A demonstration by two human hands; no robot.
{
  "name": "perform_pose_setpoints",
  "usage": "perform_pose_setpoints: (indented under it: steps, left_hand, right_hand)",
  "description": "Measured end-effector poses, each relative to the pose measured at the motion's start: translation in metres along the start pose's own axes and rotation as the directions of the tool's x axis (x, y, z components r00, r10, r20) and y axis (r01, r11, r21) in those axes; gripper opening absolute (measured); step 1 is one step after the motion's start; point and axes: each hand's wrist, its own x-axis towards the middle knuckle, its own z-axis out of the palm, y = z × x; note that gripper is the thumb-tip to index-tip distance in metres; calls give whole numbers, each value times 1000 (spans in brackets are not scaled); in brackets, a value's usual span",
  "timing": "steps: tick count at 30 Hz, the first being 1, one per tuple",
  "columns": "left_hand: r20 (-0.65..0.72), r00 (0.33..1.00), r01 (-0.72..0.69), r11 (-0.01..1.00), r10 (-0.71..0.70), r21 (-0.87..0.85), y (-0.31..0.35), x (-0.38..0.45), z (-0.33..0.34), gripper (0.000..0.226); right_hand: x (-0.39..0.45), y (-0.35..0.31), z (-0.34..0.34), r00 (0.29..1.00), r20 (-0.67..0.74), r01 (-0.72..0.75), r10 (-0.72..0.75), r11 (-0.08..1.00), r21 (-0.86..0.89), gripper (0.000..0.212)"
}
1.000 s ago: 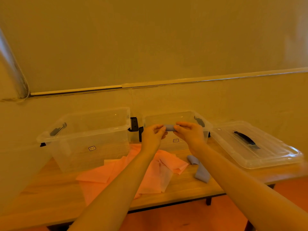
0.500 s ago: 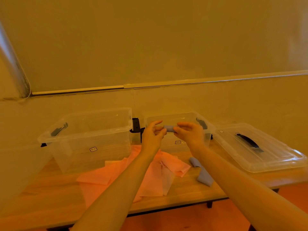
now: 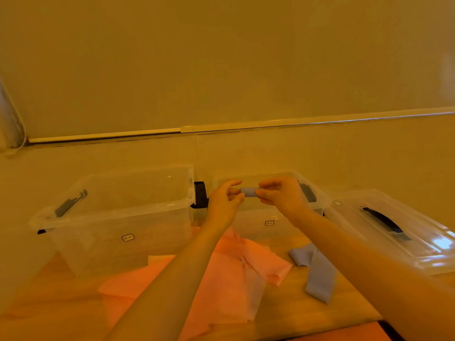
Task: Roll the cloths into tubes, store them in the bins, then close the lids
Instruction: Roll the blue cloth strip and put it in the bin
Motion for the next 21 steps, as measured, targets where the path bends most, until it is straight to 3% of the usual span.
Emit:
perform_pose_setpoints:
  steps: [9, 15, 21]
  left_hand:
    - [25, 984, 167, 967, -175, 190, -39, 91, 25, 22]
    - [66, 923, 350, 898, -379, 265, -77, 148, 56, 13]
    - [152, 891, 285, 787, -429, 547, -108, 182, 79, 21]
  right_hand:
    - [105, 38, 23, 964, -85, -252, 253, 968, 22, 15]
    - [161, 82, 18, 929, -4, -370, 370, 927, -68, 17]
    - [204, 105, 18, 871, 4, -476, 491, 848, -234, 13]
